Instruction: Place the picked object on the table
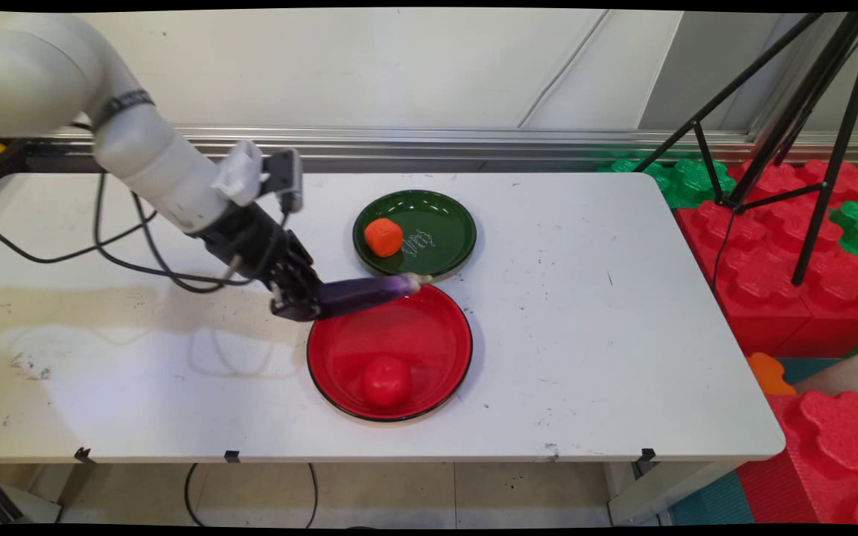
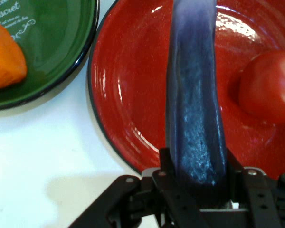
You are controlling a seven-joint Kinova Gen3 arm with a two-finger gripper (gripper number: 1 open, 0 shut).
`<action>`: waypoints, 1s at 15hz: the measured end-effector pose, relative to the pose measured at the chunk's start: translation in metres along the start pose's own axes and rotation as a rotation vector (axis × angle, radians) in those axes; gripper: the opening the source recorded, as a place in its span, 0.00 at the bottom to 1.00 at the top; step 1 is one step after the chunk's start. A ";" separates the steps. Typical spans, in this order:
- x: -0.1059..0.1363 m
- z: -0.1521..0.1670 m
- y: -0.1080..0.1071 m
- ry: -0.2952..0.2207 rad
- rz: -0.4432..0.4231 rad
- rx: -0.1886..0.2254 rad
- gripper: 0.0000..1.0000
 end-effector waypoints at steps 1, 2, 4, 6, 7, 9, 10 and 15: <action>-0.003 -0.009 -0.001 -0.003 0.003 0.001 0.00; -0.007 -0.016 -0.003 -0.007 0.004 0.002 0.00; -0.014 -0.027 -0.005 -0.015 0.005 0.003 0.00; -0.022 -0.039 -0.008 -0.027 0.006 0.006 0.00; -0.027 -0.044 -0.010 -0.034 0.006 0.007 0.00; -0.034 -0.052 -0.013 -0.046 0.006 0.009 0.00; -0.040 -0.058 -0.015 -0.055 0.007 0.010 0.00; -0.061 -0.075 -0.024 -0.093 0.009 0.017 0.00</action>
